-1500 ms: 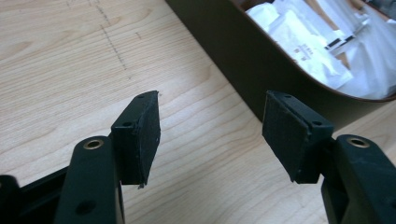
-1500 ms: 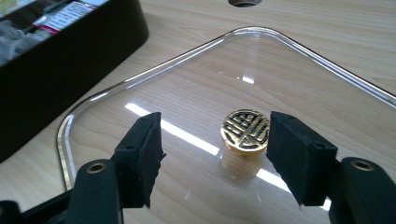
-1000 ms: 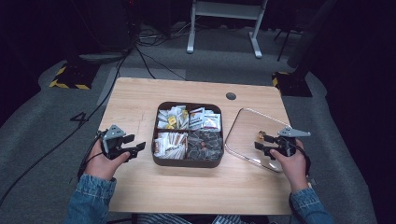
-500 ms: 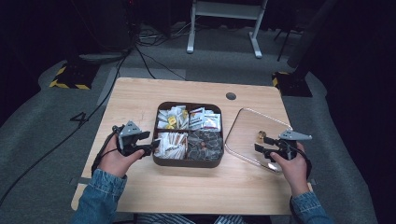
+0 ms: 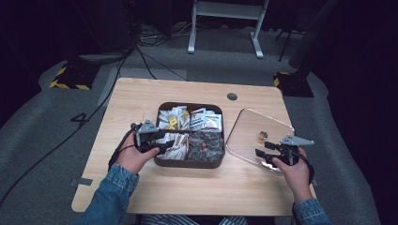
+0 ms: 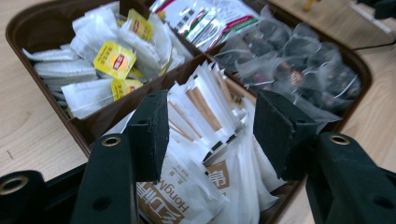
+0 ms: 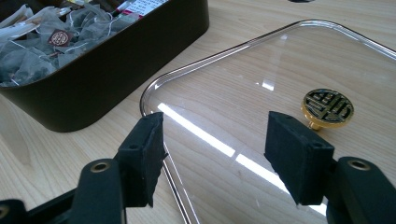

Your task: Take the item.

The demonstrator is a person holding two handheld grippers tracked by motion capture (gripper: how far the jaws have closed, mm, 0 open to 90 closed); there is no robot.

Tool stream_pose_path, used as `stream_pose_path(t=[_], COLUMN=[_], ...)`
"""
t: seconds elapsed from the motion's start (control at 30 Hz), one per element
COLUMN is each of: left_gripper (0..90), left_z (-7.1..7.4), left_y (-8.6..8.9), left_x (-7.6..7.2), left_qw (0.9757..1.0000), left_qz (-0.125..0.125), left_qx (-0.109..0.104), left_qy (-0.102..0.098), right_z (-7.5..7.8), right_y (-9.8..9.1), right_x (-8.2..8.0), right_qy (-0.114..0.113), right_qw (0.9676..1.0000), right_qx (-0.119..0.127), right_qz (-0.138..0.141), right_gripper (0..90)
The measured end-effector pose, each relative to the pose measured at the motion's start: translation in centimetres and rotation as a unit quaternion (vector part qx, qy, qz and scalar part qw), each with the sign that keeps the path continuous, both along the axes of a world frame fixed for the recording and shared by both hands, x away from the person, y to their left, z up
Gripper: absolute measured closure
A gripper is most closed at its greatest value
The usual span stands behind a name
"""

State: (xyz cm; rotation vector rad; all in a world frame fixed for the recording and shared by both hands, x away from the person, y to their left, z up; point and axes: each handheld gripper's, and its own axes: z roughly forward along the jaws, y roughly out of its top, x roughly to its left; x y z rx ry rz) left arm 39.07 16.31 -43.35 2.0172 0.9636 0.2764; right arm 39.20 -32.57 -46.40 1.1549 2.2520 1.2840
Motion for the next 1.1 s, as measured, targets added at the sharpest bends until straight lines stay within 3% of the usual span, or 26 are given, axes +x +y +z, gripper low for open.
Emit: stream_pose_path(t=[0.17, 0.3, 0.57, 0.7, 0.93, 1.1], left_gripper=[46.1, 46.1, 46.6, 51.5, 63.9, 78.9], left_z=[-0.7, -1.0, -1.6, -1.7, -1.5, -1.1], left_y=[-0.5, -0.8, -0.9, -0.8, -0.3, 0.0], left_x=[0.3, 0.3, 0.2, 0.2, 0.1, 0.1], left_qw=[0.9991, 0.9983, 0.9951, 0.9935, 0.9943, 0.9945], left_qz=[0.014, 0.012, 0.032, 0.027, 0.027, 0.017], left_qx=[0.038, 0.052, 0.089, 0.106, 0.095, 0.091], left_qy=[0.013, 0.022, 0.029, 0.029, 0.039, 0.049], right_z=[0.0, 0.0, 0.3, 0.4, 0.4, 0.4], right_y=[-0.2, 0.0, 0.5, 0.6, 0.6, 0.7], right_x=[-0.2, -0.4, -0.6, -0.5, -0.6, -0.6], right_qy=[-0.002, 0.000, -0.007, -0.008, -0.010, -0.010], right_qw=[1.0000, 1.0000, 0.9999, 0.9999, 0.9999, 0.9999], right_qx=[0.005, 0.005, 0.008, 0.006, 0.008, 0.006], right_qz=[-0.002, 0.000, 0.007, 0.007, 0.008, 0.010], right_gripper=[38.5, 38.9, 39.1, 39.4, 39.5, 39.7])
